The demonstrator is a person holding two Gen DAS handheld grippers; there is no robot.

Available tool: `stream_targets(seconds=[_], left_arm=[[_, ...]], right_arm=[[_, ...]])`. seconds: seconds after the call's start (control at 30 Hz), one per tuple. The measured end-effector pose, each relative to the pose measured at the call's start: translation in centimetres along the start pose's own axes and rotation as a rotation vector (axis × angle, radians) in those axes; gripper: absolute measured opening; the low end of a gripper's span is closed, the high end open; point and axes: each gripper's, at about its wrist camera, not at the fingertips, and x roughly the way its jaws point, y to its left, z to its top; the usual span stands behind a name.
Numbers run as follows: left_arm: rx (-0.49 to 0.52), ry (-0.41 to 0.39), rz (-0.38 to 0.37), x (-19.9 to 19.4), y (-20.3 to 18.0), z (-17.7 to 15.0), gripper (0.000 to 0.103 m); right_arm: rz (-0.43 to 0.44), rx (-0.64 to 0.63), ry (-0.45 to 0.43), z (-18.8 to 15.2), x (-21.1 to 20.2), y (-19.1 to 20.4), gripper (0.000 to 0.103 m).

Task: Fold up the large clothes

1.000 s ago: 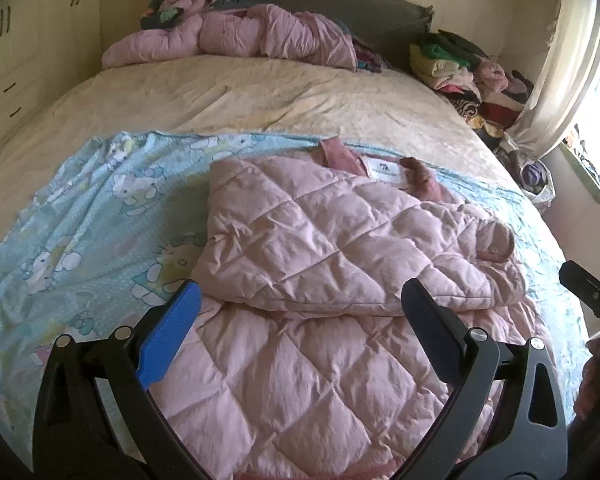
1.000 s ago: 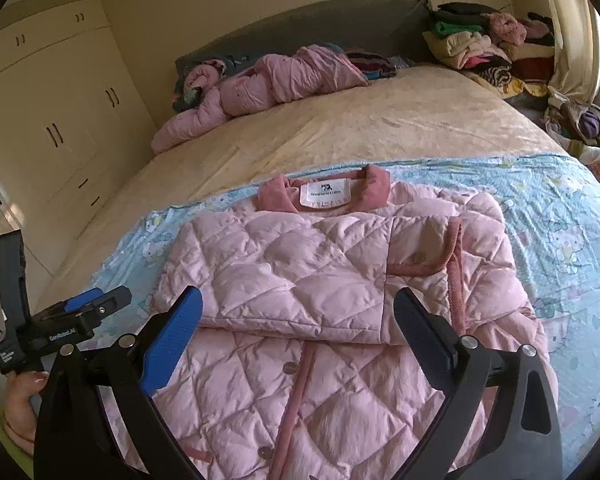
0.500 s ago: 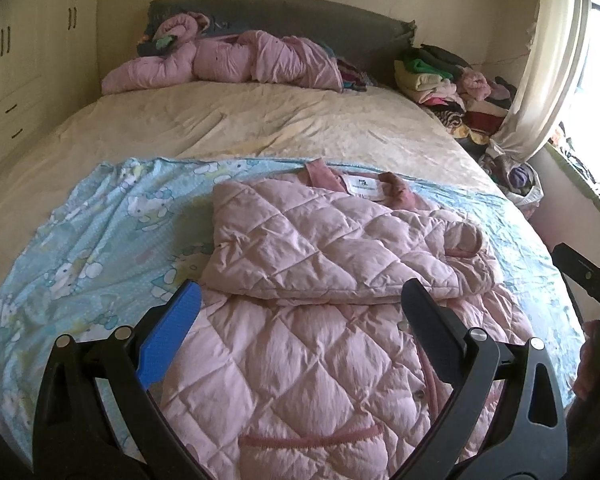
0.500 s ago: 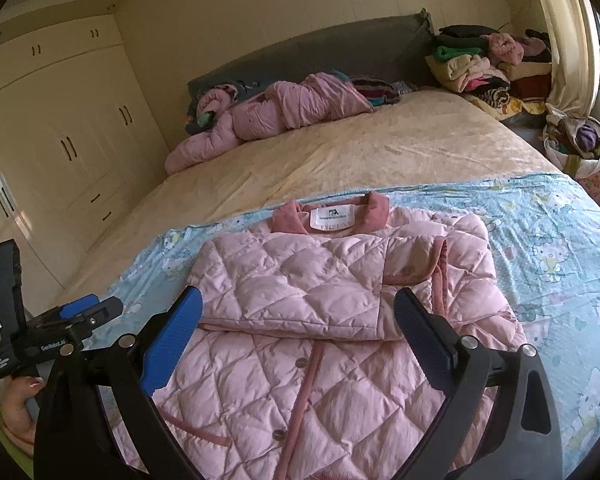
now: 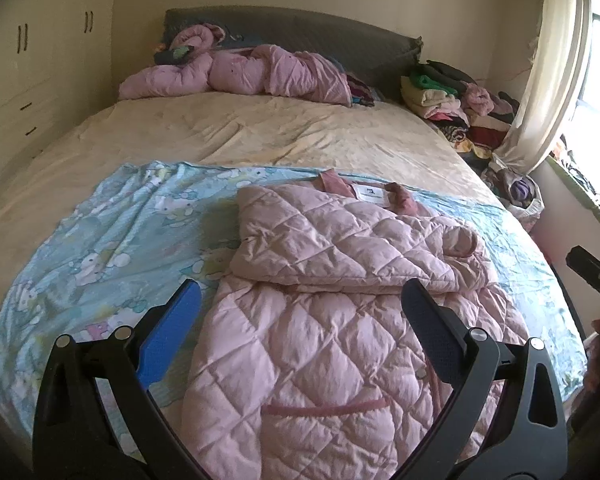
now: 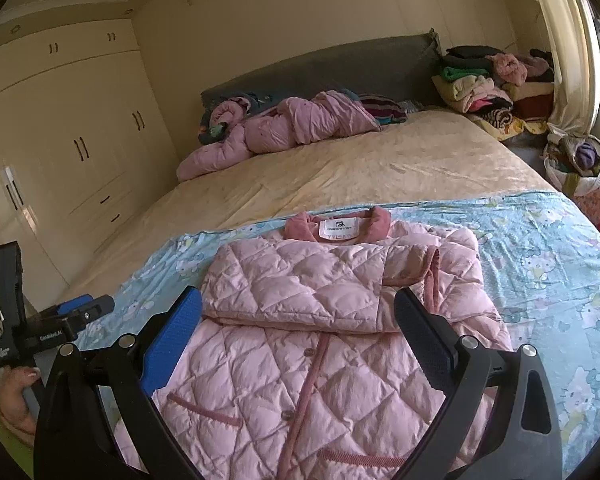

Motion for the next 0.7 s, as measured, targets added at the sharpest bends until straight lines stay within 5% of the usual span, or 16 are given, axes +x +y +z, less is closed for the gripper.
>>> stream_targets(seconds=[0.7], left_arm=[[0.028, -0.026, 0.042, -3.4, 0.4, -3.4, 0.094]], right_arm=[[-0.055, -0.015, -0.028, -2.6, -5.6, -2.1, 0.096]])
